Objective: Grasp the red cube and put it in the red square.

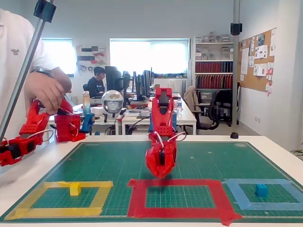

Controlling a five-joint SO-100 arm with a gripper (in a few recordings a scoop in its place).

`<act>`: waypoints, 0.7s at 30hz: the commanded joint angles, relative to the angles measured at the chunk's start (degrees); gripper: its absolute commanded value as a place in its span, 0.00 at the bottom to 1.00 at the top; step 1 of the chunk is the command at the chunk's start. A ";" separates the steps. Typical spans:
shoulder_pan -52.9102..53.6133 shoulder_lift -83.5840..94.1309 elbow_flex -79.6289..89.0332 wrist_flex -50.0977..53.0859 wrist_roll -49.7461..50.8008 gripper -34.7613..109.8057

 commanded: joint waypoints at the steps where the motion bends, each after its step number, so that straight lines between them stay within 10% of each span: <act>1: 1.76 -0.79 -8.26 2.02 -0.88 0.23; 21: 2.46 -5.71 -11.25 2.11 -9.40 0.23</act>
